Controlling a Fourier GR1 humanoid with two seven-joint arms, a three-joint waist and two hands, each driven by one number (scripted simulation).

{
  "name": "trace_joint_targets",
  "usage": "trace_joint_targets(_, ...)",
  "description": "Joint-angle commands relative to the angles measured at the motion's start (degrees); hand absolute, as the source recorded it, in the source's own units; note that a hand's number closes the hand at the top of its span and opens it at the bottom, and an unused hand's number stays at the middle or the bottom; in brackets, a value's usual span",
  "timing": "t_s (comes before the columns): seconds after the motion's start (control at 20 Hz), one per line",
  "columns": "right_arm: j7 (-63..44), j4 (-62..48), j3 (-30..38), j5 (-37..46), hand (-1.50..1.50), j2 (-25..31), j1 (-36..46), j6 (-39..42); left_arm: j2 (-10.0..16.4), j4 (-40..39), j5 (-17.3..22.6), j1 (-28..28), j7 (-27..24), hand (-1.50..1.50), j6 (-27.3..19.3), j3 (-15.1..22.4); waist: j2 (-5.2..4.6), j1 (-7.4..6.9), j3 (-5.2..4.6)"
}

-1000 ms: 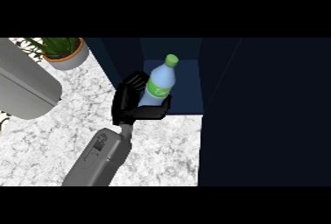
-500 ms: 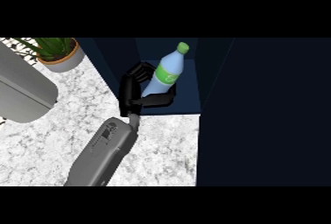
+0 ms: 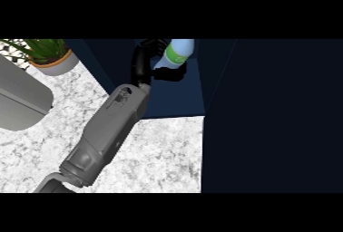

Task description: Pick up the bottled water, place it into the cabinet and close the cabinet

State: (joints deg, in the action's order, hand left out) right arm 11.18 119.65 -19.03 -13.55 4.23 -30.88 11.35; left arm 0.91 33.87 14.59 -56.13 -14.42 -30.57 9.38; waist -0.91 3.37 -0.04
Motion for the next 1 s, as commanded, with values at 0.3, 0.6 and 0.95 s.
trace_joint_targets(0.3,0.5,-1.9,1.8,-1.0,-1.5,1.4,1.8,1.3,0.5,-19.3,-4.8,-6.6,-8.4,1.5,-4.8,-2.0,-0.51,0.32,0.05)
trace_joint_targets(0.6,0.7,-0.3,1.3,-0.5,-1.5,2.0,0.3,1.2,0.7,-24.8,-6.3,-9.3,-9.3,1.5,-9.9,-2.8,-0.57,0.7,0.02)
trace_joint_targets(0.95,1.3,0.0,-0.8,-0.3,-1.5,0.0,-0.3,0.0,3.5,-27.6,-6.3,-10.4,-10.1,-1.5,-8.0,-4.1,-0.56,0.62,-0.01)
